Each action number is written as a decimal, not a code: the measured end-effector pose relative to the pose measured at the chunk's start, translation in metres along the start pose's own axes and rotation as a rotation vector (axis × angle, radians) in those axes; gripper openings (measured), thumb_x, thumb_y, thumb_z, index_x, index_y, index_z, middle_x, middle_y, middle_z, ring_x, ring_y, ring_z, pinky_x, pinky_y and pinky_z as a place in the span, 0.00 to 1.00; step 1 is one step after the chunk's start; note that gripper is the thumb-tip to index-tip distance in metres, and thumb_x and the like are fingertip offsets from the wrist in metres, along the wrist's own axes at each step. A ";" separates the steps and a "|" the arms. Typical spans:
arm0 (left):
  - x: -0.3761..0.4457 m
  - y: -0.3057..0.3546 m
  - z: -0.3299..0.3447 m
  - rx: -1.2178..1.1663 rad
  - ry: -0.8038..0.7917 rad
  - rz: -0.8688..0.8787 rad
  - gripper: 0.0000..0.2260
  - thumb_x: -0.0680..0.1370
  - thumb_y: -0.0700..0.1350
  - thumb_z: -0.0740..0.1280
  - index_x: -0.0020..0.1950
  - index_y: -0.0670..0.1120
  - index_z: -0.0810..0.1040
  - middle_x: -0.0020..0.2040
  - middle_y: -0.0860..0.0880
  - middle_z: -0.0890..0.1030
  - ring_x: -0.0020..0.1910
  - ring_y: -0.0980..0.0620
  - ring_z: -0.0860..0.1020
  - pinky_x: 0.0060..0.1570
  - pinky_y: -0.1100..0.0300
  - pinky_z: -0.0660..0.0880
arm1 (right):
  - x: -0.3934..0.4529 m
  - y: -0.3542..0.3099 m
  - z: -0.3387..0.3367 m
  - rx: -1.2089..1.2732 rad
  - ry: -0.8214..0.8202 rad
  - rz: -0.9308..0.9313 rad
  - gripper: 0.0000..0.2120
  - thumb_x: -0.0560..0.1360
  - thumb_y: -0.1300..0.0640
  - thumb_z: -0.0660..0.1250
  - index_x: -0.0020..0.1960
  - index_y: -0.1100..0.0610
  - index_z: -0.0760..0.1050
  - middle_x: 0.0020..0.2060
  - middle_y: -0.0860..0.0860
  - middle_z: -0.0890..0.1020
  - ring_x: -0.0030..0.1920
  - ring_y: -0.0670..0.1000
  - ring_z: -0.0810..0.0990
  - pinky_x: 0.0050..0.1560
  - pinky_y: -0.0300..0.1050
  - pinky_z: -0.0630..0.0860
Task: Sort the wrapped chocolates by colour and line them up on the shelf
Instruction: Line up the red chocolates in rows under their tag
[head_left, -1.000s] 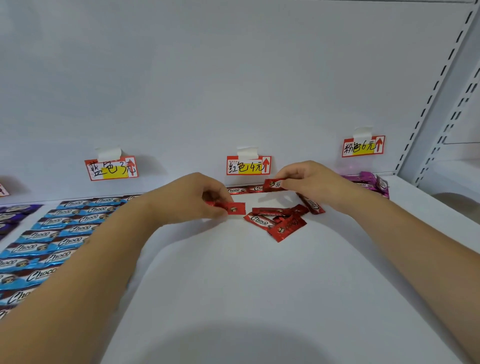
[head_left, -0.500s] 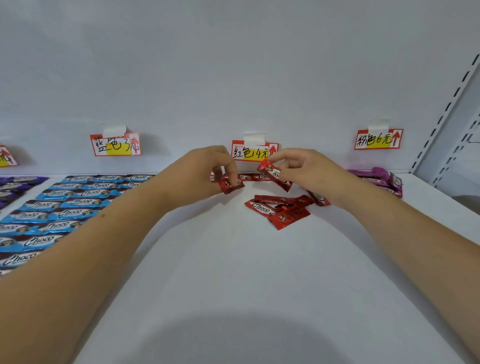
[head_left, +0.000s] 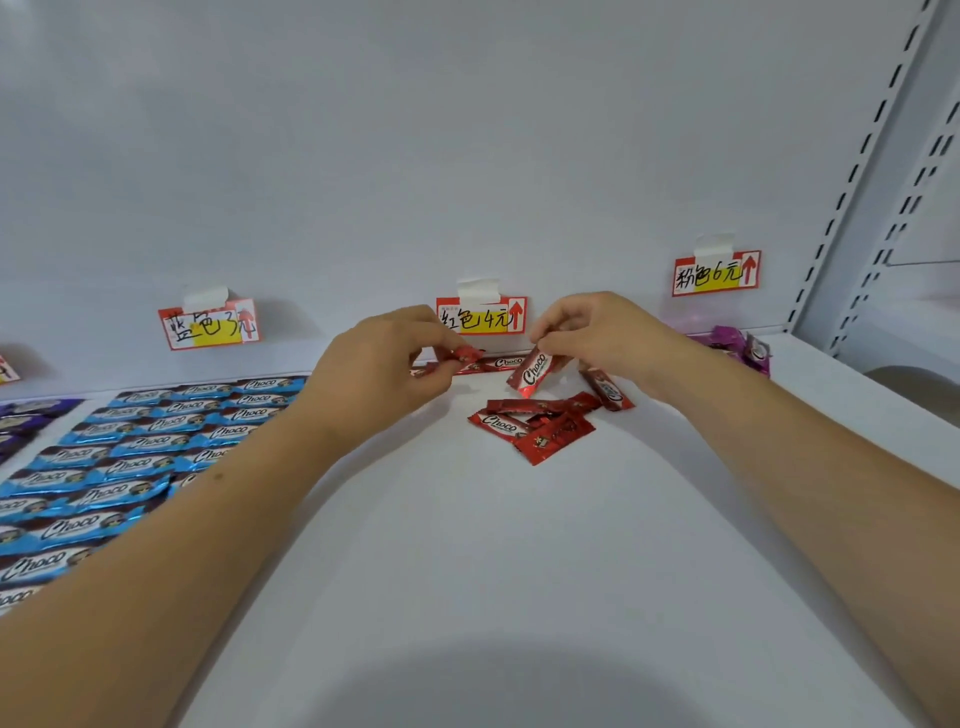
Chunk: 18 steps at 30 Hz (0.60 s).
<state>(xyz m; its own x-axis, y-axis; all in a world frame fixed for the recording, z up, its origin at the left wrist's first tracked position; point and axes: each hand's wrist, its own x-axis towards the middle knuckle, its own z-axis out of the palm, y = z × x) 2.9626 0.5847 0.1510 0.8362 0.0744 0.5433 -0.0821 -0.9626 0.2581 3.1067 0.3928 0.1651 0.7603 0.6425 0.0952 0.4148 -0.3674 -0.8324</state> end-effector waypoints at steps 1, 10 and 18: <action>0.000 0.000 0.002 0.033 0.023 0.020 0.09 0.77 0.47 0.70 0.55 0.57 0.83 0.48 0.59 0.78 0.39 0.63 0.74 0.32 0.65 0.66 | 0.000 0.001 0.000 -0.006 0.009 0.002 0.04 0.76 0.64 0.68 0.46 0.56 0.81 0.41 0.52 0.85 0.34 0.43 0.82 0.31 0.30 0.72; 0.003 -0.005 0.008 0.068 -0.092 0.032 0.16 0.75 0.57 0.70 0.63 0.60 0.78 0.53 0.59 0.74 0.52 0.61 0.71 0.46 0.60 0.73 | 0.006 0.015 0.004 -0.583 0.142 -0.134 0.13 0.74 0.49 0.70 0.58 0.50 0.78 0.51 0.49 0.76 0.54 0.49 0.75 0.57 0.46 0.73; 0.000 -0.031 -0.011 0.085 -0.260 -0.213 0.04 0.77 0.48 0.68 0.50 0.54 0.81 0.44 0.55 0.76 0.43 0.57 0.74 0.44 0.60 0.73 | -0.017 -0.009 0.035 -0.635 -0.109 -0.468 0.09 0.78 0.53 0.65 0.54 0.46 0.82 0.51 0.42 0.80 0.53 0.44 0.77 0.56 0.47 0.74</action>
<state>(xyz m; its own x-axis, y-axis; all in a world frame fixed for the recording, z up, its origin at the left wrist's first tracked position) 2.9595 0.6175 0.1522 0.9407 0.2180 0.2598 0.1456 -0.9515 0.2710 3.0722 0.4086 0.1513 0.3975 0.8748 0.2769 0.9095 -0.3355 -0.2455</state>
